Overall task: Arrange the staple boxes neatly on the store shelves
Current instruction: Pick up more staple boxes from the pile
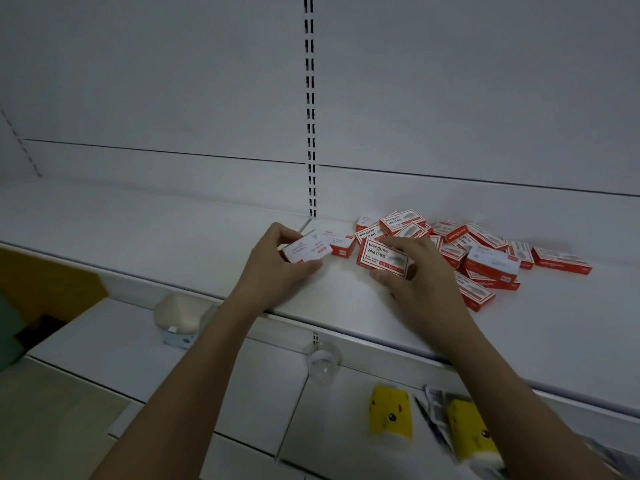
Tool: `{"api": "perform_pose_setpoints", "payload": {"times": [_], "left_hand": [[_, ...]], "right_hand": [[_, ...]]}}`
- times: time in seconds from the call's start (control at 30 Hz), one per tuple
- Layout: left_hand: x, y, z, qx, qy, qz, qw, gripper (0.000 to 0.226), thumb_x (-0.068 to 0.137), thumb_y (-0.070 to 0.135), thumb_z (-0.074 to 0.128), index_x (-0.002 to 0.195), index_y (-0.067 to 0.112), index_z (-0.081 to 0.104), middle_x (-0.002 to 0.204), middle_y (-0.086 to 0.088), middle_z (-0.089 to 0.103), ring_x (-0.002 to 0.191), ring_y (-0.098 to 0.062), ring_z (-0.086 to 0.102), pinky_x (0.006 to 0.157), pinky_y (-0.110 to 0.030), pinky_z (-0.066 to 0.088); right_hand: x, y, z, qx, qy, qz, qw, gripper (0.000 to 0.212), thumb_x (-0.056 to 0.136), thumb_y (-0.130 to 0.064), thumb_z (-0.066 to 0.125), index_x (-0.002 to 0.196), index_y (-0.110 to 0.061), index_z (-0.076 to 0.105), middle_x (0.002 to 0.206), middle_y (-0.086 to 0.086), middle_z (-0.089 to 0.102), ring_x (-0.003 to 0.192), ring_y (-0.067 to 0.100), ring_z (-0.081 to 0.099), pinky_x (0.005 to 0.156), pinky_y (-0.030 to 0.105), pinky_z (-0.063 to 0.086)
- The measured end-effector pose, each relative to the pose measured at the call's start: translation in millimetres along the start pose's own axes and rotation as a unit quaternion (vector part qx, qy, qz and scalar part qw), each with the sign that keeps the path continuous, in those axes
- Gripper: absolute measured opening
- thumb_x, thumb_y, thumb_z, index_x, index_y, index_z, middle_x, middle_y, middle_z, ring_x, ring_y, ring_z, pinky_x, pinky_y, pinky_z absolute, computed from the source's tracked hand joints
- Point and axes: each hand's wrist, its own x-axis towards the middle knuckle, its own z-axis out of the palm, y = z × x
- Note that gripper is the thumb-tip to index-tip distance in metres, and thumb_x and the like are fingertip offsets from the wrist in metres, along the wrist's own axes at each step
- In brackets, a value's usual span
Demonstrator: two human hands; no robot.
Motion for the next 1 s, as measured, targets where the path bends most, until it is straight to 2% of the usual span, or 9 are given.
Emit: {"api": "perform_pose_setpoints", "payload": {"times": [0.23,0.37,0.43,0.5,0.57,0.63,0.73,0.93,1.0], "left_hand": [[-7,9,13,0.232,-0.046,0.009,0.972,0.039,0.086,0.059,0.054,0.108,0.027,0.046,0.08,0.003,0.058,0.072,-0.013,0.059,0.06,-0.028,0.043],[2,20,-12,0.216,-0.12,0.004,0.969,0.044,0.098,0.052,0.033,0.089,0.021,0.063,0.071,0.002,0.06,0.068,-0.012,0.057,0.063,-0.026,0.04],[9,19,-26,0.207,-0.126,0.037,0.97,0.035,0.101,0.037,0.037,0.094,0.02,0.067,0.08,0.005,0.062,0.072,-0.012,0.055,0.062,-0.022,0.039],[15,15,-41,0.188,-0.214,0.067,0.956,0.026,0.098,0.017,0.046,0.116,0.026,0.062,0.109,0.007,0.059,0.087,-0.006,0.053,0.066,-0.016,0.039],[19,11,-46,0.182,-0.344,0.06,0.919,0.055,0.09,0.005,0.053,0.136,0.035,0.046,0.125,0.011,0.046,0.097,-0.003,0.049,0.071,-0.01,0.039],[21,9,-49,0.197,-0.404,0.056,0.892,0.066,0.088,0.012,0.061,0.142,0.039,0.037,0.126,0.013,0.04,0.104,-0.002,0.044,0.079,-0.01,0.036],[26,4,-46,0.2,-0.4,0.089,0.89,0.063,0.082,0.033,0.072,0.139,0.039,0.045,0.135,0.014,0.043,0.116,-0.004,0.04,0.092,-0.018,0.032],[30,-7,-43,0.117,-0.344,0.125,0.923,0.048,0.07,0.029,0.084,0.111,0.033,0.058,0.102,0.017,0.057,0.091,-0.002,0.056,0.065,-0.01,0.04],[30,-7,-36,0.063,-0.319,0.121,0.938,0.048,0.068,0.024,0.085,0.108,0.03,0.058,0.1,0.016,0.062,0.087,0.0,0.06,0.064,-0.011,0.046]], "right_hand": [[-1,-3,1,-0.032,-0.051,0.002,0.998,0.05,0.083,-0.038,0.07,0.129,-0.031,0.054,0.12,-0.008,0.049,0.106,0.006,0.045,0.087,0.019,0.04],[1,-7,2,-0.039,-0.069,0.006,0.997,0.051,0.082,-0.04,0.07,0.13,-0.029,0.055,0.123,-0.009,0.052,0.109,0.007,0.048,0.087,0.021,0.039],[2,-8,4,-0.046,-0.071,0.018,0.996,0.051,0.083,-0.042,0.069,0.13,-0.03,0.054,0.125,-0.011,0.051,0.11,0.005,0.046,0.087,0.021,0.037],[2,-10,4,-0.052,-0.065,0.033,0.996,0.05,0.084,-0.042,0.068,0.13,-0.03,0.054,0.126,-0.011,0.051,0.11,0.004,0.045,0.089,0.022,0.036],[1,-10,2,-0.053,-0.065,0.046,0.995,0.049,0.085,-0.041,0.068,0.131,-0.03,0.054,0.127,-0.011,0.051,0.109,0.002,0.044,0.09,0.022,0.035],[0,-14,2,-0.06,-0.06,0.061,0.995,0.048,0.085,-0.04,0.068,0.13,-0.03,0.054,0.129,-0.01,0.051,0.109,0.002,0.043,0.091,0.022,0.034],[-3,-20,0,-0.073,-0.052,0.074,0.993,0.048,0.084,-0.039,0.069,0.129,-0.031,0.055,0.129,-0.01,0.052,0.111,0.005,0.047,0.092,0.023,0.037],[-12,-41,-8,-0.127,-0.036,0.106,0.986,0.05,0.084,-0.029,0.072,0.13,-0.031,0.054,0.135,-0.009,0.05,0.111,0.009,0.05,0.095,0.032,0.048],[-18,-46,-14,-0.125,-0.023,0.127,0.984,0.052,0.082,-0.022,0.074,0.13,-0.029,0.055,0.134,-0.005,0.051,0.1,0.014,0.059,0.079,0.027,0.056]]}}
